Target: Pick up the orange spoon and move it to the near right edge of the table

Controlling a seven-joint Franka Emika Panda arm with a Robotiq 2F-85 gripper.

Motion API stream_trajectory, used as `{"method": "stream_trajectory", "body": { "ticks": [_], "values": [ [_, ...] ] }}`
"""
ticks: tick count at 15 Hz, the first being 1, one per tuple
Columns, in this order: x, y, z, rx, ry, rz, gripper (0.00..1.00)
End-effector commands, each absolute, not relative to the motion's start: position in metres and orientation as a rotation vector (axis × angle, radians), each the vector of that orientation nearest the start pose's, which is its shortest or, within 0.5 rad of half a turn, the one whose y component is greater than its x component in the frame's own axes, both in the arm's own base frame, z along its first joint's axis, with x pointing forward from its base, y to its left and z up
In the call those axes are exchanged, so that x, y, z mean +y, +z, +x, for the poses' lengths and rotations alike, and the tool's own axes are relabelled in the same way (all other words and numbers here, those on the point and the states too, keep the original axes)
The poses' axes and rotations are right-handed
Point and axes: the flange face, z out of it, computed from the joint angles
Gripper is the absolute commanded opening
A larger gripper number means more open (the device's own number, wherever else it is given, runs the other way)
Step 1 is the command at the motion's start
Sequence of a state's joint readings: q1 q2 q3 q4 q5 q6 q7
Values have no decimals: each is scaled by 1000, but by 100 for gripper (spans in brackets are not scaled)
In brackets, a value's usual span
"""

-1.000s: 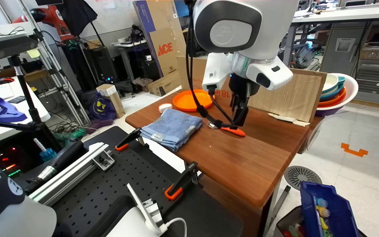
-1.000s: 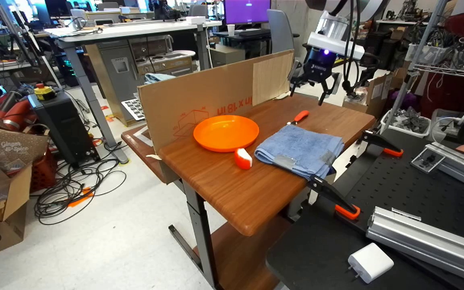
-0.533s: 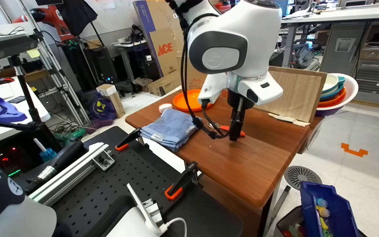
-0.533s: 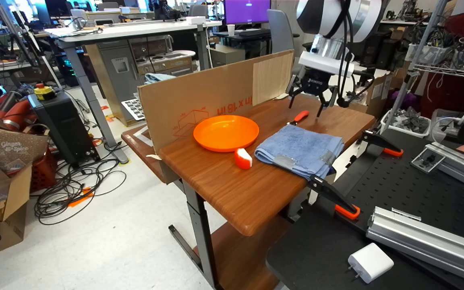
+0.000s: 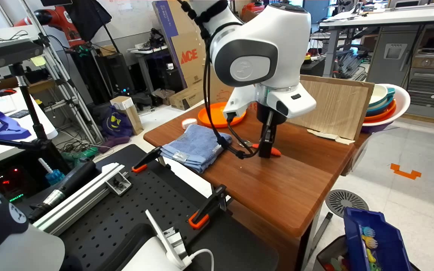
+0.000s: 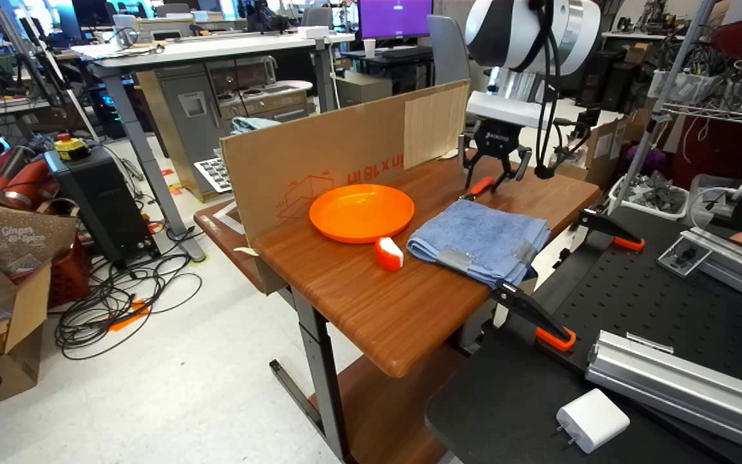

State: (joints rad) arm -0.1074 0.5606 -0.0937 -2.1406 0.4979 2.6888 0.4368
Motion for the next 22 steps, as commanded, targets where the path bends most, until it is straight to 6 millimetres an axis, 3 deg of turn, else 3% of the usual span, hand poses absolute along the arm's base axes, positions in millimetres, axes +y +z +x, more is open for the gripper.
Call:
{"method": "stream_trajectory", "body": {
  "ticks": [1, 4, 6, 11, 17, 22],
  "values": [
    [-128, 139, 549, 1538, 19, -2570, 23],
    [-129, 141, 552, 1539, 17, -2566, 2],
    [-130, 142, 552, 1541, 22, -2562, 0],
    [-129, 153, 551, 1518, 32, -2560, 3],
    [-130, 189, 541, 1413, 52, -2651, 3],
    [-165, 210, 516, 1264, 173, -2854, 3]
  ]
}}
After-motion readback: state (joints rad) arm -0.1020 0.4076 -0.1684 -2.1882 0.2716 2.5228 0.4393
